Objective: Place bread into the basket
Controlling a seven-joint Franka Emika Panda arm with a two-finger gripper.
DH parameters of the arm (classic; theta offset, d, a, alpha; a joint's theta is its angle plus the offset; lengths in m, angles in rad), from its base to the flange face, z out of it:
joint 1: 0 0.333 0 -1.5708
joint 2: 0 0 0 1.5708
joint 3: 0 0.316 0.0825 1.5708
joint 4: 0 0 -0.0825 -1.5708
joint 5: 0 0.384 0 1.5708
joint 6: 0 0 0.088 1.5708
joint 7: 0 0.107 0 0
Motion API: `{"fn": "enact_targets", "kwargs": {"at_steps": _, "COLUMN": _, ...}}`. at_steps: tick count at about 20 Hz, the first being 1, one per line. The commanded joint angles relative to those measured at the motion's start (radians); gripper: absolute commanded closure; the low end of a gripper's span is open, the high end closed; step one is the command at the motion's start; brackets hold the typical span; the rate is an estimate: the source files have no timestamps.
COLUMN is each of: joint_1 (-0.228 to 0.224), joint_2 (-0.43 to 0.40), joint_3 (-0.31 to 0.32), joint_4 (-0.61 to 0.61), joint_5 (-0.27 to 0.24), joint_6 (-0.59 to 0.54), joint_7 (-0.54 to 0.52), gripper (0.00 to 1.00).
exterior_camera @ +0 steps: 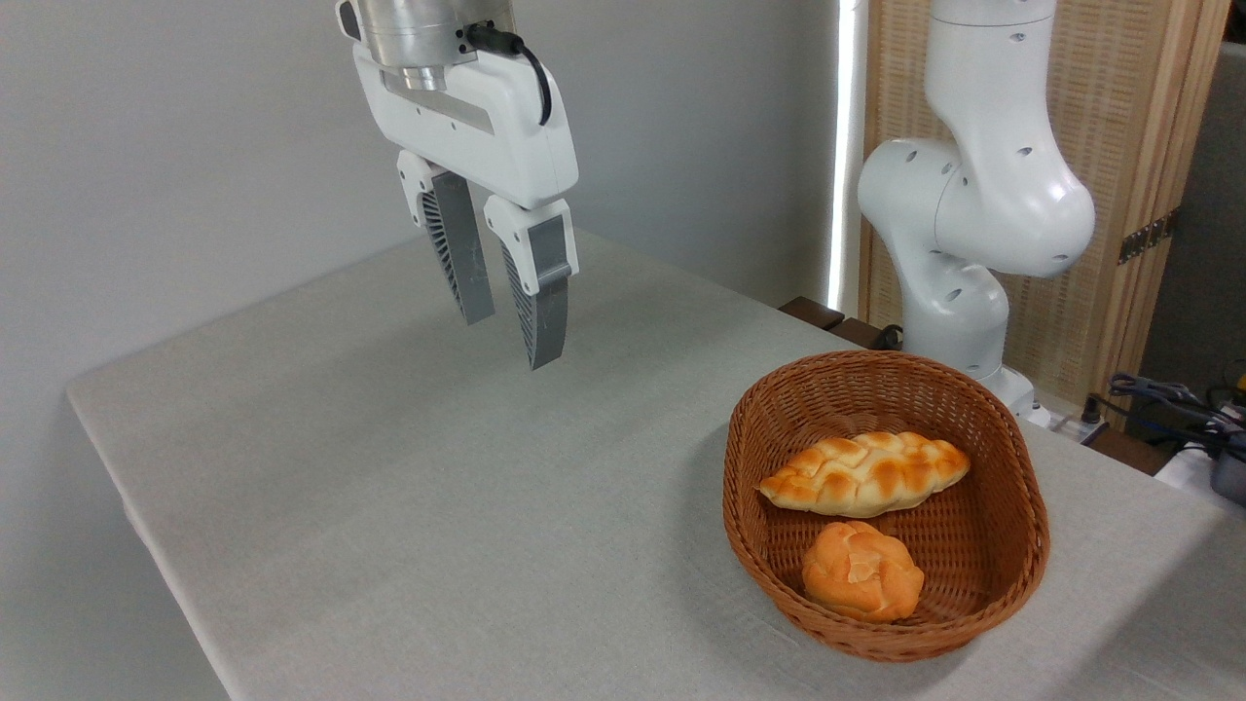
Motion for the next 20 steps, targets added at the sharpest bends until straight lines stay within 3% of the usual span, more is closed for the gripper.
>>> {"fn": "enact_targets", "kwargs": {"at_steps": 1, "joint_1": -0.018, "joint_2": -0.001, "joint_3": 0.017, "joint_4": 0.004, "joint_5": 0.017, "joint_6": -0.013, "joint_7": 0.000, "gripper": 0.00}}
{"fn": "enact_targets", "kwargs": {"at_steps": 20, "joint_1": -0.018, "joint_2": -0.001, "joint_3": 0.019, "joint_4": 0.009, "joint_5": 0.015, "joint_6": -0.002, "joint_7": 0.003, "gripper": 0.00}}
